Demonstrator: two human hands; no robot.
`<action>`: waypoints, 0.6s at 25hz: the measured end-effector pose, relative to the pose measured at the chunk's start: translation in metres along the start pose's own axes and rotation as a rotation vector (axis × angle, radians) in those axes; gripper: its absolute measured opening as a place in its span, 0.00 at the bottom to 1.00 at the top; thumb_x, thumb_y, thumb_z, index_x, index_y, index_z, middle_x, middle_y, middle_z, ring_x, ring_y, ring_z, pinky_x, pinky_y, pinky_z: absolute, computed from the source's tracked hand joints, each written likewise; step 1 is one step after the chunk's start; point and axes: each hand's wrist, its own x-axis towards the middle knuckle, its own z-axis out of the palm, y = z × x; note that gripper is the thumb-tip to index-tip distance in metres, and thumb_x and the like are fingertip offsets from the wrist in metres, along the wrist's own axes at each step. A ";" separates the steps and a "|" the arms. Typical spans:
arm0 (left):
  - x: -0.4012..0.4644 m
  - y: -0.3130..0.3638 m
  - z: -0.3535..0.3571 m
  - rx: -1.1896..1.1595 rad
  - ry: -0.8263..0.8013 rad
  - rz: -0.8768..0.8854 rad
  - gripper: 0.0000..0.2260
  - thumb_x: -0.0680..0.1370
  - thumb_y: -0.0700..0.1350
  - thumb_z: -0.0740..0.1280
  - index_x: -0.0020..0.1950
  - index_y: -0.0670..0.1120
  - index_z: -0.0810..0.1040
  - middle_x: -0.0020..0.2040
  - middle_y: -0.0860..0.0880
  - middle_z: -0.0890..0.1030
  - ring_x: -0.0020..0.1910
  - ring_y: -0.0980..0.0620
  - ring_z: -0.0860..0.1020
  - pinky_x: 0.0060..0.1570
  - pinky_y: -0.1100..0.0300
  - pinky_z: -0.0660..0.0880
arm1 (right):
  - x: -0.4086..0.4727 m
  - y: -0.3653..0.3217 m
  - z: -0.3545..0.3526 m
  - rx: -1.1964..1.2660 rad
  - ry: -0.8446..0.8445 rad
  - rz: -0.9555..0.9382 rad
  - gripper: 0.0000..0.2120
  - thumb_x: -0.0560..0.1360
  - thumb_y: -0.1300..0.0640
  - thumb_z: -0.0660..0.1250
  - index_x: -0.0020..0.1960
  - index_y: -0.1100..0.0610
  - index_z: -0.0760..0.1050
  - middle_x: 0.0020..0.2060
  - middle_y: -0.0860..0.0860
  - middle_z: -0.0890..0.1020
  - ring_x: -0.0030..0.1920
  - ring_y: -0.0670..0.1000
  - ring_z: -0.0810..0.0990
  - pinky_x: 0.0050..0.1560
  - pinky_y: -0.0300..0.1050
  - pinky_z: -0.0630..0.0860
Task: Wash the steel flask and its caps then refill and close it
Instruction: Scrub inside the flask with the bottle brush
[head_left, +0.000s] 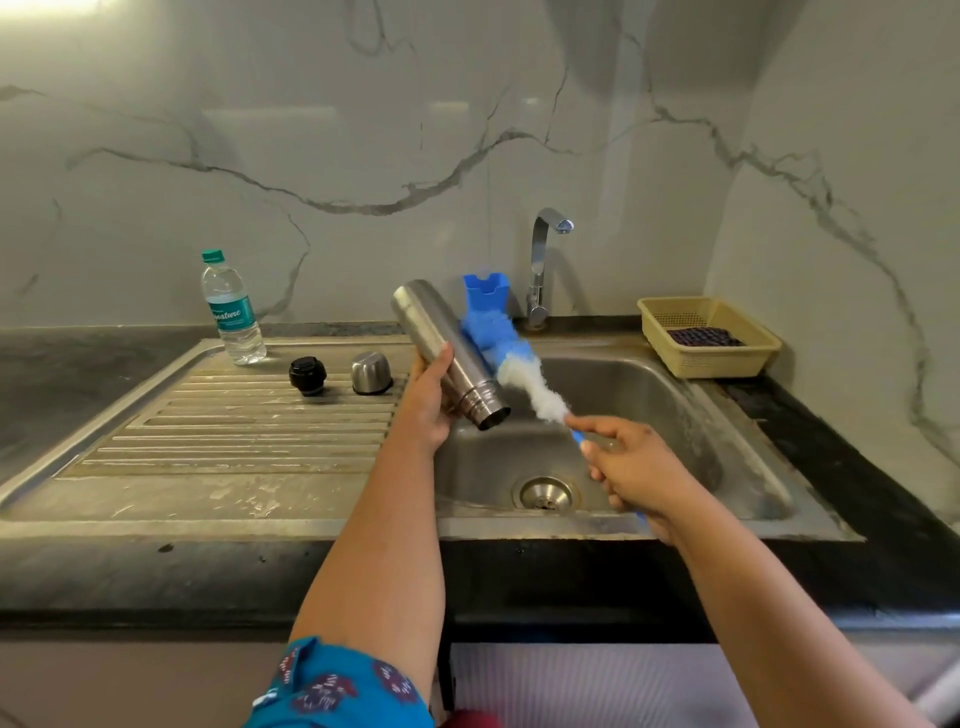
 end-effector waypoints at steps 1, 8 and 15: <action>-0.003 -0.001 0.004 0.053 -0.055 -0.015 0.28 0.77 0.50 0.70 0.76 0.53 0.66 0.66 0.41 0.77 0.60 0.42 0.79 0.55 0.44 0.79 | 0.012 -0.007 0.005 -0.026 0.033 -0.018 0.16 0.80 0.60 0.60 0.61 0.42 0.76 0.35 0.49 0.75 0.28 0.45 0.67 0.25 0.39 0.65; -0.002 0.000 0.003 -0.033 -0.105 -0.024 0.27 0.77 0.49 0.70 0.74 0.49 0.68 0.61 0.42 0.79 0.56 0.43 0.80 0.47 0.48 0.80 | -0.014 0.015 0.002 -0.197 0.175 -0.083 0.16 0.80 0.57 0.60 0.62 0.38 0.74 0.41 0.47 0.78 0.29 0.41 0.71 0.25 0.31 0.67; -0.003 -0.019 0.018 0.191 -0.149 -0.041 0.26 0.76 0.52 0.71 0.73 0.58 0.69 0.64 0.44 0.78 0.60 0.43 0.79 0.58 0.43 0.78 | 0.009 0.000 0.013 -0.296 0.293 -0.217 0.18 0.79 0.62 0.61 0.66 0.48 0.73 0.52 0.50 0.80 0.45 0.48 0.79 0.41 0.35 0.71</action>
